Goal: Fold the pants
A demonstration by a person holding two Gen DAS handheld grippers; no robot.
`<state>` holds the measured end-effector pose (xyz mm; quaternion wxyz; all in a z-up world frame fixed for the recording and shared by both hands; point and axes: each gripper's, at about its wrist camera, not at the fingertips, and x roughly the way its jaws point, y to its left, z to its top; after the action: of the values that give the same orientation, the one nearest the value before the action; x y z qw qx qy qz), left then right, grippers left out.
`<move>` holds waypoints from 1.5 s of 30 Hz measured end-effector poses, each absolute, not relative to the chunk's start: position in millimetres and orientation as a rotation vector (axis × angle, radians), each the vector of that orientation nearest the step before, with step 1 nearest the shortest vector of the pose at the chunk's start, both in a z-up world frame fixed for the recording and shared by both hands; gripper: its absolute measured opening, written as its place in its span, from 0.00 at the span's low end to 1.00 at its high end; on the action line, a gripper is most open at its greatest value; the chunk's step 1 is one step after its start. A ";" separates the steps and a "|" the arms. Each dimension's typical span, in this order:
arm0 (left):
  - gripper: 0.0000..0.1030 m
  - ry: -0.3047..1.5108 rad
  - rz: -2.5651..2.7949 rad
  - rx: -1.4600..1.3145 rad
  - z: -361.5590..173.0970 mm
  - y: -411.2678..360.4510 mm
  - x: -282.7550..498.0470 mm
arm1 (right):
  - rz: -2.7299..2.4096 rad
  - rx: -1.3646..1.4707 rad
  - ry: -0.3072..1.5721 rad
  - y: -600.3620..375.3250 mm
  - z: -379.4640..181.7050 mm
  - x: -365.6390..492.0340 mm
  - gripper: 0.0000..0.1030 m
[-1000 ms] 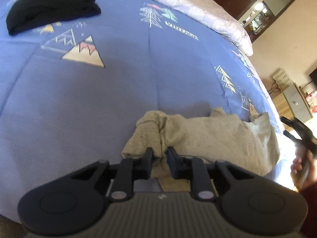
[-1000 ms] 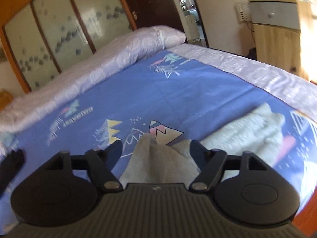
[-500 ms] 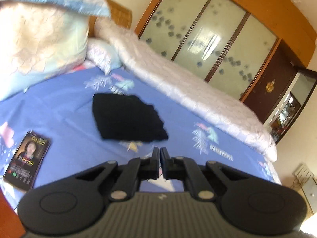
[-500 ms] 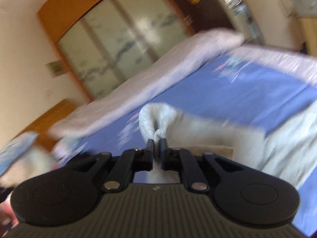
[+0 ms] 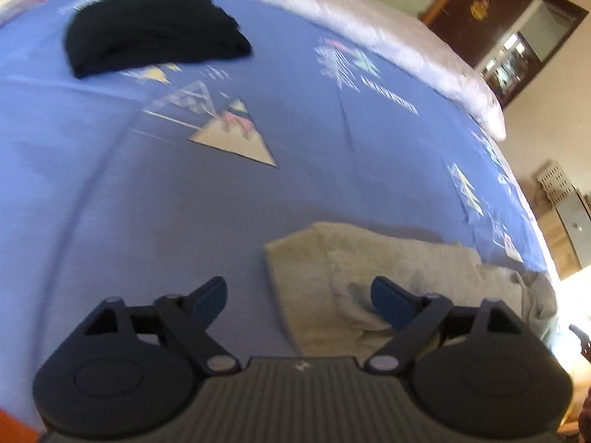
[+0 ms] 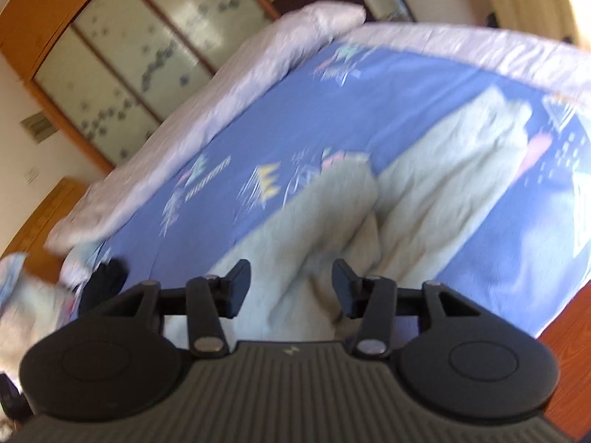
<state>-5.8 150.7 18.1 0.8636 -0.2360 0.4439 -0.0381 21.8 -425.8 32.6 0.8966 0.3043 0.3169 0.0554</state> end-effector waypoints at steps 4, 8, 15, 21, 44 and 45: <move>0.49 0.962 -0.171 -0.511 12.9 126.6 14.2 | 0.065 0.606 0.663 -421.5 23.3 45.0 0.61; 0.16 1.028 -0.137 -0.415 8.3 94.1 18.7 | 0.005 0.599 0.708 -412.3 12.8 75.9 0.69; 0.10 0.847 -0.101 -0.545 63.1 135.7 -26.2 | 0.012 0.550 0.858 -387.3 -16.0 109.0 0.04; 0.10 0.660 0.096 -0.650 110.5 205.4 -69.8 | 0.001 0.701 0.459 -427.5 55.9 65.4 0.04; 0.25 0.561 0.113 -0.085 160.4 164.7 -95.9 | -0.127 0.635 0.137 -443.8 125.6 40.2 0.04; 0.28 0.585 0.096 0.057 147.9 141.2 -93.0 | -0.134 0.640 0.142 -447.8 125.5 39.9 0.04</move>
<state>-93.0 141.2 147.9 0.9560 0.0279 0.2883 0.0472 39.9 -447.8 125.5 0.9446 0.3139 0.0695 -0.0656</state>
